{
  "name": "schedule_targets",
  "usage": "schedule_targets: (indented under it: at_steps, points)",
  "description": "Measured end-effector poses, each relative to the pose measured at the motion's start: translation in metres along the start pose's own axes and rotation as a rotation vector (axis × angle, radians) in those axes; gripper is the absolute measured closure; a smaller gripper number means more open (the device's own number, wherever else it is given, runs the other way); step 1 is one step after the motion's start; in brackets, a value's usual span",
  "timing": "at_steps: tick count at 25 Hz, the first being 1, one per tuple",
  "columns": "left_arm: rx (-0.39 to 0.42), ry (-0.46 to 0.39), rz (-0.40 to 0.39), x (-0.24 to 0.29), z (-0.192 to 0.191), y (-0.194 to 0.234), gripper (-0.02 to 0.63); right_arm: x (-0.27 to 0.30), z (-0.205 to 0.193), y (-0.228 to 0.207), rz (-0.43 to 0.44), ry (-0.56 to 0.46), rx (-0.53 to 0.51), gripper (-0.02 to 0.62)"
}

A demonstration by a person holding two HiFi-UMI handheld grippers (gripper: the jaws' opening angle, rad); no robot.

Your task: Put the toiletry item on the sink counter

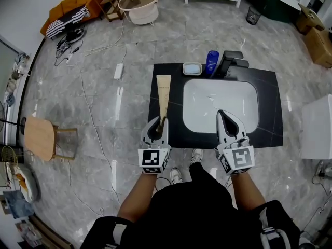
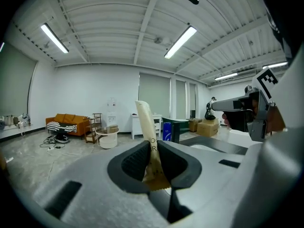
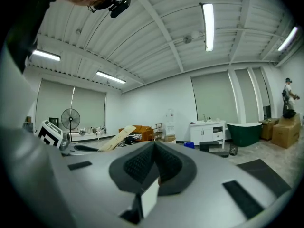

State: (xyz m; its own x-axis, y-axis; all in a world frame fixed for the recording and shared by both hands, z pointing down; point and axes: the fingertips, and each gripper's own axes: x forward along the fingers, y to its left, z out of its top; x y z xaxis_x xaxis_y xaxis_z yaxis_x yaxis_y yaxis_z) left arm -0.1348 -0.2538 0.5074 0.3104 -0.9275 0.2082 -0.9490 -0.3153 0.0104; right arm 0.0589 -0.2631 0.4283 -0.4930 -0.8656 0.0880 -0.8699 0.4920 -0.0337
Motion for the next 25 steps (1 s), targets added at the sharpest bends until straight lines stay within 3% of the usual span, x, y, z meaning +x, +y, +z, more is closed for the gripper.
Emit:
schedule_targets:
  at_steps: [17, 25]
  points:
    - [-0.024, 0.227, 0.062, 0.061, -0.119, 0.023, 0.540, 0.057, -0.044, -0.017, 0.093, 0.083, 0.024, 0.591]
    - [-0.026, 0.336, 0.068, 0.081, -0.159, 0.036, 0.540, 0.067, -0.054, -0.023, 0.097, 0.104, 0.034, 0.591]
